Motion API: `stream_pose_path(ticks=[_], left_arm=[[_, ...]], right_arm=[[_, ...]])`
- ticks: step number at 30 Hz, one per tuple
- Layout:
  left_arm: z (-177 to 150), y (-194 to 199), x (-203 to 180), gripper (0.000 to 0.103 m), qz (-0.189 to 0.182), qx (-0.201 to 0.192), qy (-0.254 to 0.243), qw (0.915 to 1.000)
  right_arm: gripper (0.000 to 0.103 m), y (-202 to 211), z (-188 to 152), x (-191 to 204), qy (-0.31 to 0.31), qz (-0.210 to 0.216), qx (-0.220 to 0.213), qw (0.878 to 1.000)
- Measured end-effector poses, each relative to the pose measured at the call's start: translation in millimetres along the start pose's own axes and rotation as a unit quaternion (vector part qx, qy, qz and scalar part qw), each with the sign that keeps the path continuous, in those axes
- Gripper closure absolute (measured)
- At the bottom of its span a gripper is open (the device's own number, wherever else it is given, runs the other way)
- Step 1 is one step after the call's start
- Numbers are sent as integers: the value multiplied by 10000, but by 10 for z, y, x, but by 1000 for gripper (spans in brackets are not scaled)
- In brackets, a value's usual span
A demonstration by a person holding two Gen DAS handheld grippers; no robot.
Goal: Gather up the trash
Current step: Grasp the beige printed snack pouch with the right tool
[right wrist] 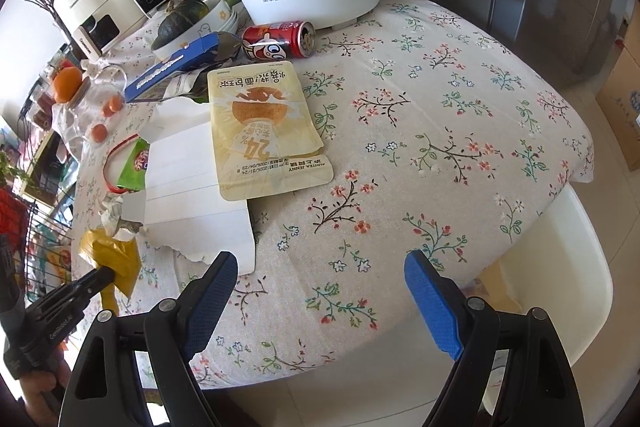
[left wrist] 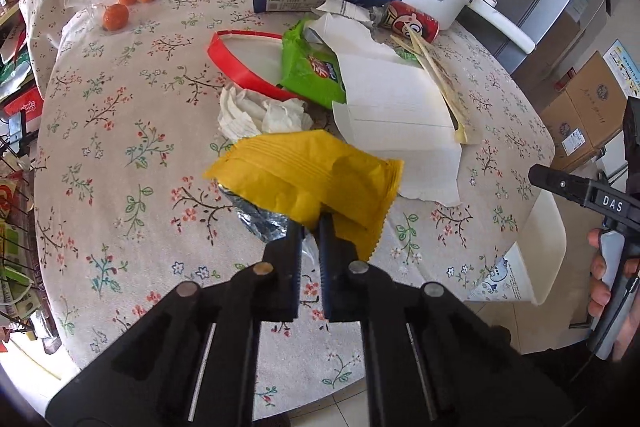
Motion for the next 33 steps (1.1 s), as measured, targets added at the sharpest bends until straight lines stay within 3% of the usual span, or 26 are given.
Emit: stream_pose_path(ticks=[9, 18, 27, 29, 31, 33], left_arm=[[-18, 336, 119, 95, 28, -374, -23, 9993], [26, 425, 175, 95, 7, -527, 96, 9986], [93, 416, 146, 95, 31, -567, 85, 9983], [105, 396, 151, 95, 43, -549, 102, 9984], [122, 375, 150, 95, 52, -542, 119, 9984], [132, 360, 142, 95, 53, -536, 128, 9985]], right_arm=[[16, -114, 103, 160, 150, 22, -138, 9998], [16, -226, 404, 377, 144, 421, -527, 9976], [17, -736, 615, 723, 991, 58, -440, 9941], [24, -864, 617, 698, 956, -22, -365, 9947], [48, -965, 589, 645, 859, 88, -244, 9960], [59, -972, 581, 611, 748, 312, -258, 9964]])
Point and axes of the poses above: each gripper's, at about its wrist camera, not at the fingertips, and y roughly against the way its jaws point, x to its left, z to its top, the point moved 6 cm from there along -y, roughly the way its jaws point, and after that the axes turned 4 degrees about y, right-handed, at the moved point
